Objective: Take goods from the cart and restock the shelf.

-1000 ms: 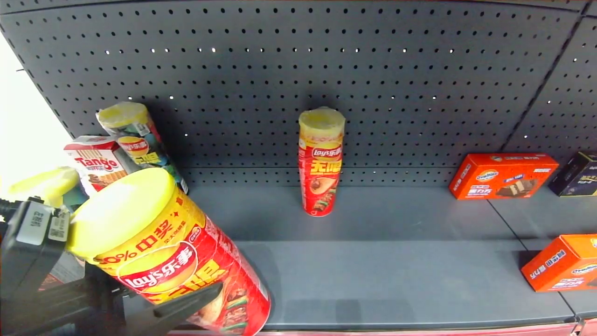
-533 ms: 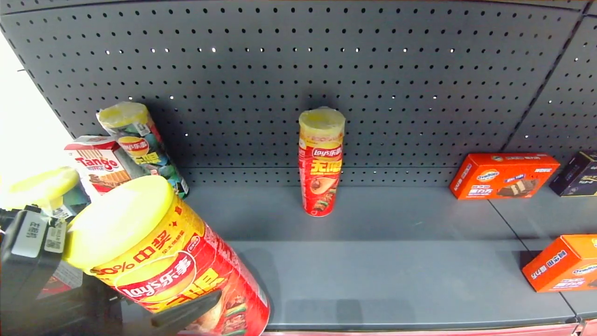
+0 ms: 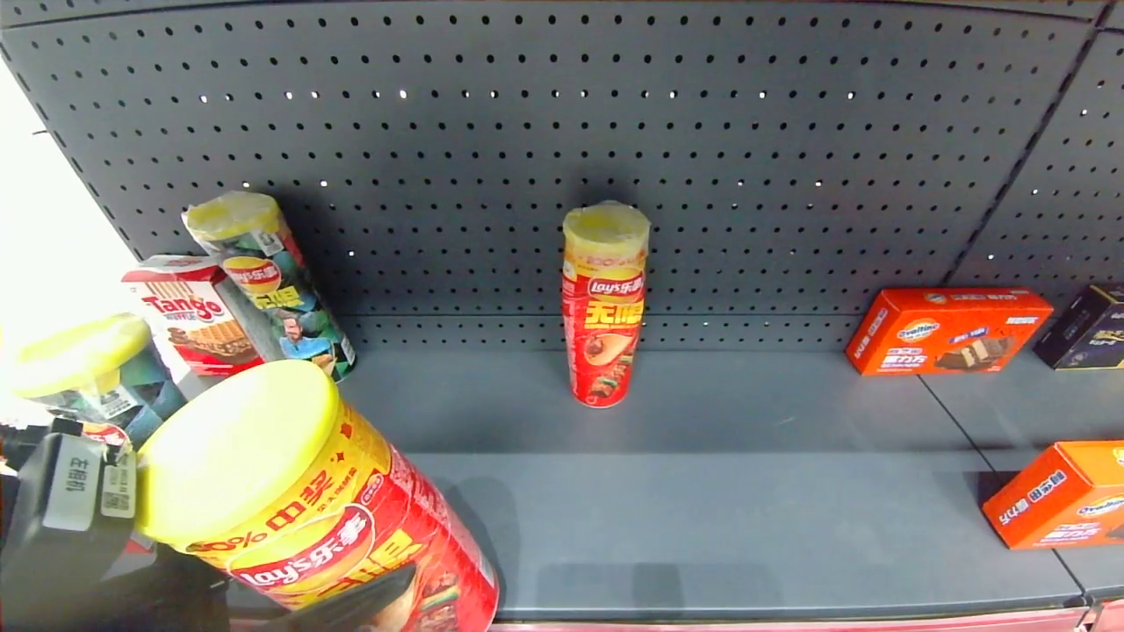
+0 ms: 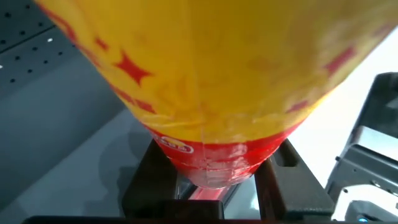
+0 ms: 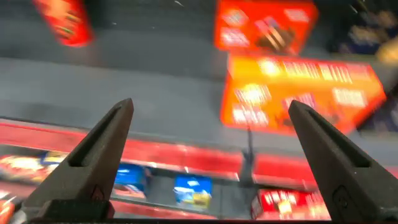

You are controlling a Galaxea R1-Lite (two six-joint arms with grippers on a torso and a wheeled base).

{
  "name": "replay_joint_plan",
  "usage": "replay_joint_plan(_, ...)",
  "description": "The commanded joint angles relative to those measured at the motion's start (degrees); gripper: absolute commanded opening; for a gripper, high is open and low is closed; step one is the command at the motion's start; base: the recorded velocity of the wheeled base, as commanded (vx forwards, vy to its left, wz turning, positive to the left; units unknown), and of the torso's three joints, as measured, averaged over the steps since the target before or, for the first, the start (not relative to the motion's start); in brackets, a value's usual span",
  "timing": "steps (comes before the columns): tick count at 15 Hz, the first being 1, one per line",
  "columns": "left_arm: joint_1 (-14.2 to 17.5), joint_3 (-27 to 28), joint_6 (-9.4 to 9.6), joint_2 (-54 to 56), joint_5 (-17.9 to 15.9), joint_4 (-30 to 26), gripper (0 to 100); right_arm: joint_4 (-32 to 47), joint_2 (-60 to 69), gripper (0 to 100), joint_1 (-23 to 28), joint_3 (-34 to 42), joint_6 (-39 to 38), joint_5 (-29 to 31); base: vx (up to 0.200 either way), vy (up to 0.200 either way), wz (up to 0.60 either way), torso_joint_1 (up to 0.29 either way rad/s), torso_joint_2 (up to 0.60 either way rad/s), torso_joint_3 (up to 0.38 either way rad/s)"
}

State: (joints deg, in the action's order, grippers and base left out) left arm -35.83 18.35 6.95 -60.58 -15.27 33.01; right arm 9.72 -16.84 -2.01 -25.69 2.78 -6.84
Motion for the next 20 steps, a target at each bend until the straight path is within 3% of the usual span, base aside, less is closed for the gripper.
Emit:
replay_joint_plan(1, 0.14, 0.11, -0.09, 0.02, 0.33, 0.03, 0, -1.45, -9.44, 100, -3.97, -4.81, 0.65, -1.69, 0.000, 0.000, 0.00, 0.000, 0.00, 0.000)
replay_joint_plan(6, 0.32, -0.15, -0.09, 0.19, 1.48, 0.03, 0, -15.69, -27.73, 100, -16.09, -5.34, 0.56, -4.76, 0.000, 0.000, 0.00, 0.000, 0.00, 0.000)
replay_joint_plan(13, 0.32, -0.86, -0.27, 0.55, 1.56, 0.03, 0, -19.91, -40.47, 100, -24.71, -11.76, -1.20, -7.84, 0.000, 0.000, 0.00, 0.000, 0.00, 0.000)
replay_joint_plan(16, 0.32, -0.33, -0.27, 0.37, 1.56, 0.03, 0, -21.23, -46.80, 100, -24.97, -13.87, -0.93, -10.39, 0.000, 0.000, 0.00, 0.000, 0.00, 0.000)
replay_joint_plan(20, 0.41, 0.81, -0.44, 0.19, 1.48, 0.12, 0, -34.24, -57.52, 100, -23.39, -16.06, 0.12, -14.25, 0.000, 0.000, 0.00, 0.000, 0.00, 0.000)
